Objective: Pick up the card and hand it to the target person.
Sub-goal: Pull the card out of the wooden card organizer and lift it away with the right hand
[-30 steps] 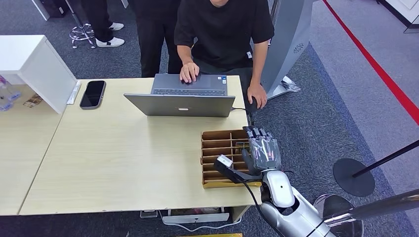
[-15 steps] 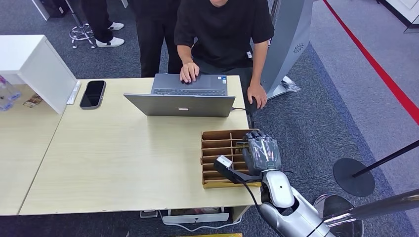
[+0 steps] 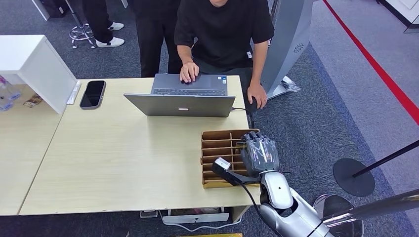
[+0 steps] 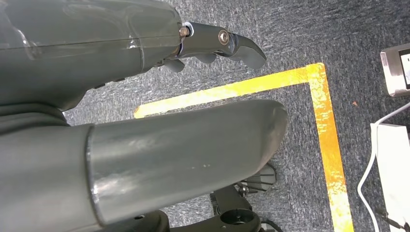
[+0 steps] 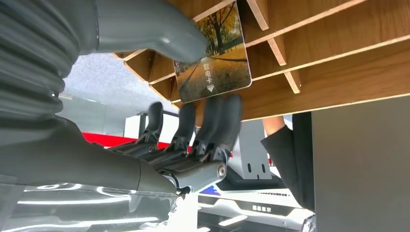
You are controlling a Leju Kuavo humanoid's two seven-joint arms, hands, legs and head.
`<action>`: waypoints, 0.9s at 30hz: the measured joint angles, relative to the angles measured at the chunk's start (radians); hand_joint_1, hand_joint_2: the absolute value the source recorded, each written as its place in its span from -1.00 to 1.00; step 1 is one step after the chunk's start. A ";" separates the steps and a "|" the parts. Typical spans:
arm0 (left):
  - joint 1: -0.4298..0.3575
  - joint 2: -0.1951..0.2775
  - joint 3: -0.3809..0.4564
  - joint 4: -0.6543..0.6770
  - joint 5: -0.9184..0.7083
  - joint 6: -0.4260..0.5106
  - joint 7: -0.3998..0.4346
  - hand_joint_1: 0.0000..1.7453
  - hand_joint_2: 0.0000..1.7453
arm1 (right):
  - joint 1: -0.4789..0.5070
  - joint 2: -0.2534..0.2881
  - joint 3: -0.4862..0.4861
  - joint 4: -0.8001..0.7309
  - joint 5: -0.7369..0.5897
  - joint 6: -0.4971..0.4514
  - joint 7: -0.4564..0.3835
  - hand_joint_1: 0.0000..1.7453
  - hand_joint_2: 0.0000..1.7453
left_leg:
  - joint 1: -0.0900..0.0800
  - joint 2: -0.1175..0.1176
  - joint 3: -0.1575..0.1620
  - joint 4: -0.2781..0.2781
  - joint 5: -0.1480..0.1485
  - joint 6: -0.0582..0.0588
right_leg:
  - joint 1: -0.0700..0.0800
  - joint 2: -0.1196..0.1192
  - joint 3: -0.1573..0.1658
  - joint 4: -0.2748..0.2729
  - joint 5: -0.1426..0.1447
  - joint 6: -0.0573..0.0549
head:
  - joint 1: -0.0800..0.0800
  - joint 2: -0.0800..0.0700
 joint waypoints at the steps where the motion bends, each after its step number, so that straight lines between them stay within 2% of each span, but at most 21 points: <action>1: 0.000 0.000 0.000 0.000 0.000 0.000 0.000 -1.00 -1.00 | 0.000 0.000 0.001 0.000 0.000 0.001 0.000 0.54 1.00 | 0.000 0.000 0.000 0.000 0.000 0.000 | 0.000 0.000 0.000 0.000 0.000 0.000 | 0.000 0.000; 8: 0.000 0.000 0.000 0.000 0.000 0.001 -0.001 -1.00 -1.00 | 0.000 0.000 0.009 0.000 0.002 0.004 -0.002 0.71 1.00 | 0.000 0.000 0.000 0.000 0.000 0.000 | 0.000 0.000 0.000 0.000 0.000 0.000 | 0.000 0.000; 13: 0.000 0.000 0.000 0.000 0.000 0.001 -0.001 -1.00 -1.00 | 0.000 0.000 0.010 0.000 0.002 0.005 -0.002 0.69 1.00 | 0.000 0.000 0.000 0.000 0.000 0.000 | 0.000 0.000 0.000 0.000 0.000 0.000 | 0.000 0.000; 22: 0.000 0.000 0.000 0.000 0.000 0.001 -0.001 -1.00 -1.00 | -0.001 0.000 0.011 0.000 0.007 0.008 -0.004 0.88 1.00 | 0.000 0.000 0.001 0.000 0.000 0.000 | 0.000 0.000 0.001 0.000 0.000 0.000 | 0.000 0.000; 27: 0.000 0.000 0.000 0.000 0.000 0.002 -0.004 -1.00 -1.00 | -0.002 -0.002 0.011 -0.023 0.013 0.022 -0.004 0.86 1.00 | 0.000 0.000 0.001 0.000 0.000 0.000 | 0.000 0.000 0.001 0.000 0.000 0.000 | 0.000 0.000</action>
